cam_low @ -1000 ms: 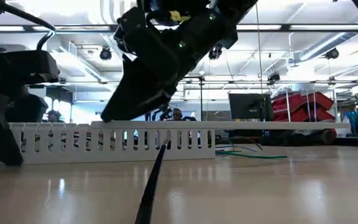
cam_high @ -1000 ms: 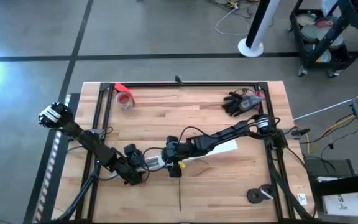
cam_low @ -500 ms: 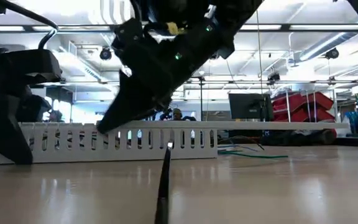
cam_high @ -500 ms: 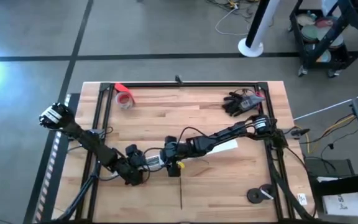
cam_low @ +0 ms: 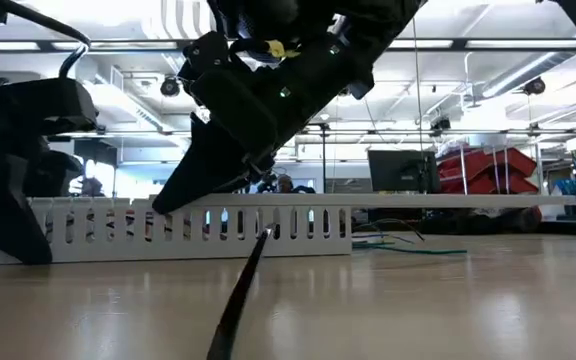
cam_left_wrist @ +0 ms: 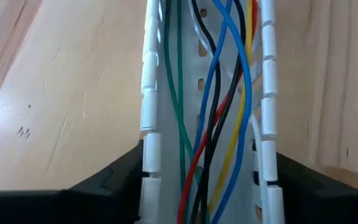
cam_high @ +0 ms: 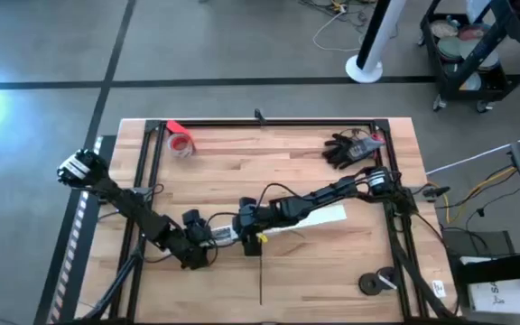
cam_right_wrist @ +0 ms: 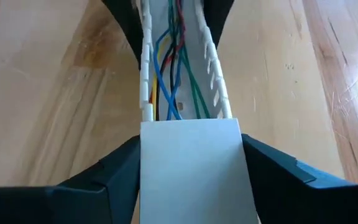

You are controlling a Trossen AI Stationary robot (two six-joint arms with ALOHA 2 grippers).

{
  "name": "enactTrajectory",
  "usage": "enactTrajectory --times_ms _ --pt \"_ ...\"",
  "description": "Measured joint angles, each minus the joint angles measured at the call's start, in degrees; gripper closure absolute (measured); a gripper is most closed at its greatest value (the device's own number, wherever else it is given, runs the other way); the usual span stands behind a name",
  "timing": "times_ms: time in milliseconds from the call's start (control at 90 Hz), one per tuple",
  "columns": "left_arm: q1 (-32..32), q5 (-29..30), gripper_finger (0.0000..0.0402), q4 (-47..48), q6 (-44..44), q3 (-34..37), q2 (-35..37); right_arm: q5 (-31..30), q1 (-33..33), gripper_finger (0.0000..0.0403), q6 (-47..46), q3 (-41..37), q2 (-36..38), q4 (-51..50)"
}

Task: Ziptie cables
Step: Close the cable duct

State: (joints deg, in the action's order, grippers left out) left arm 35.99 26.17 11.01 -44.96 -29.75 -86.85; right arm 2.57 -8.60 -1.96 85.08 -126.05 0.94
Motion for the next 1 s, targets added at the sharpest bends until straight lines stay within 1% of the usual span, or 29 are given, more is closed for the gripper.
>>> enactTrajectory --times_ms 67,133,289,433,467,578,667,767,822,889,1000 --pt "0.00 0.32 0.0183 -0.20 0.17 0.03 0.00 1.45 0.02 0.0168 -0.03 -0.04 -0.15 0.77" --pt "0.02 0.53 0.0183 -0.36 0.38 0.05 -0.02 1.50 -0.06 0.0168 0.12 -0.07 -0.19 1.02" --pt "0.02 0.83 0.0176 -0.57 0.47 0.06 -0.07 2.72 -0.13 0.0179 0.94 0.05 -0.19 1.19" --pt "0.02 1.09 0.0181 -0.70 0.40 0.06 -0.09 4.90 -0.17 0.0177 2.44 0.33 -0.21 1.19" --pt "0.02 1.17 0.0181 -0.74 0.39 0.06 -0.10 4.06 -0.25 0.0174 2.05 0.33 -0.20 1.11" --pt "0.02 1.46 0.0179 -1.22 0.48 0.07 -0.13 -2.39 -0.63 0.0165 -1.72 0.66 -0.15 0.30" --pt "0.00 1.92 0.0173 -1.75 0.14 0.06 -0.15 -2.37 -0.10 0.0166 -3.09 0.70 -0.08 -0.57" --pt "-0.02 2.01 0.0177 -1.84 -0.08 0.06 -0.15 -2.30 0.01 0.0175 -3.14 0.70 -0.08 -0.70" --pt "-0.02 2.06 0.0181 -1.92 -0.03 0.06 -0.15 -1.60 0.08 0.0178 -2.86 0.70 -0.08 -0.41" --pt "-0.02 2.07 0.0181 -2.01 -0.07 0.06 -0.15 0.64 0.17 0.0179 -1.86 0.70 -0.08 0.72" --pt "-0.02 2.17 0.0177 -2.11 -0.36 0.06 -0.13 3.26 0.00 0.0168 0.46 0.66 -0.19 2.42"
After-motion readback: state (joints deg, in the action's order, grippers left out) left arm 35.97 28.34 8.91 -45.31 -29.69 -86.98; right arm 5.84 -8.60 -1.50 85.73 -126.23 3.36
